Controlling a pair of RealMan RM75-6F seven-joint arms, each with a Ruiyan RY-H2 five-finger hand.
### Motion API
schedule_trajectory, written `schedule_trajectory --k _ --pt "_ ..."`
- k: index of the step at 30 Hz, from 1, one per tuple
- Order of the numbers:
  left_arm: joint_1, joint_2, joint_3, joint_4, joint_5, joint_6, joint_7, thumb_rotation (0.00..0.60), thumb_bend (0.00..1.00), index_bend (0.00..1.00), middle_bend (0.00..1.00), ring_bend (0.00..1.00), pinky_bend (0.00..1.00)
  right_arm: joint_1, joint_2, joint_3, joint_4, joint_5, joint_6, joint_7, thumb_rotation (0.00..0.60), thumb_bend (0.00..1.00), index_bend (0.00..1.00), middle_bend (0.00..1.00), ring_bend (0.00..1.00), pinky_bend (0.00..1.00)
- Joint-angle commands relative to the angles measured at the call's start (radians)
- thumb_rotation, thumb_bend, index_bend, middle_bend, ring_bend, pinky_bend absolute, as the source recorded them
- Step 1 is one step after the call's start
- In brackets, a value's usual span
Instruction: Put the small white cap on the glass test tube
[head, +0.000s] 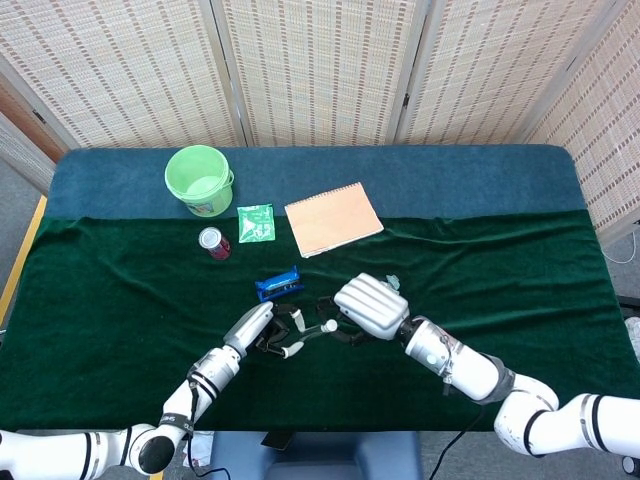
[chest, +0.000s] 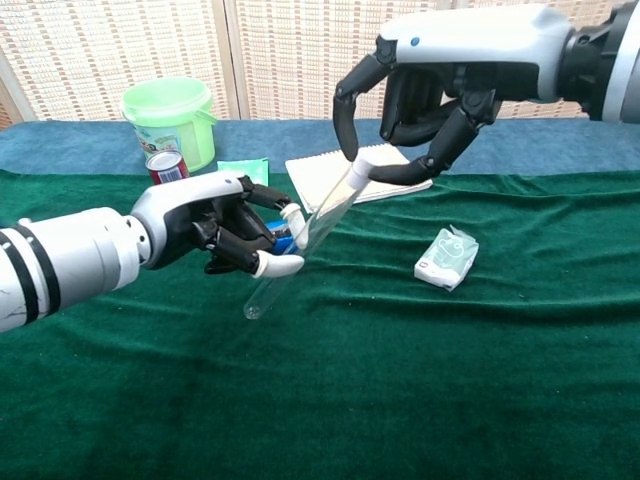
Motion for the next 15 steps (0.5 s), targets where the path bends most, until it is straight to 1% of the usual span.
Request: schedule_trajectory --k 1,7,15 --pt "0.001 0.001 -0.001 -0.001 -0.001 0.002 0.000 0.600 0.61 0.78 1.00 0.94 0.92 0.001 -0.002 -0.001 -0.001 0.005 -0.001 -0.004 0.600 0.62 0.74 0.99 1.00 1.00" --pt "0.005 -0.001 -0.002 0.000 0.006 0.013 -0.008 0.600 0.61 0.78 1.00 0.94 0.92 -0.005 -0.016 -0.003 0.008 0.012 0.013 0.016 0.600 0.62 0.74 0.99 1.00 1.00" --pt "0.009 -0.005 -0.003 0.005 0.023 0.025 -0.018 0.600 0.61 0.78 1.00 0.94 0.92 -0.009 -0.032 -0.005 0.028 0.009 0.016 0.080 0.600 0.62 0.74 0.99 1.00 1.00"
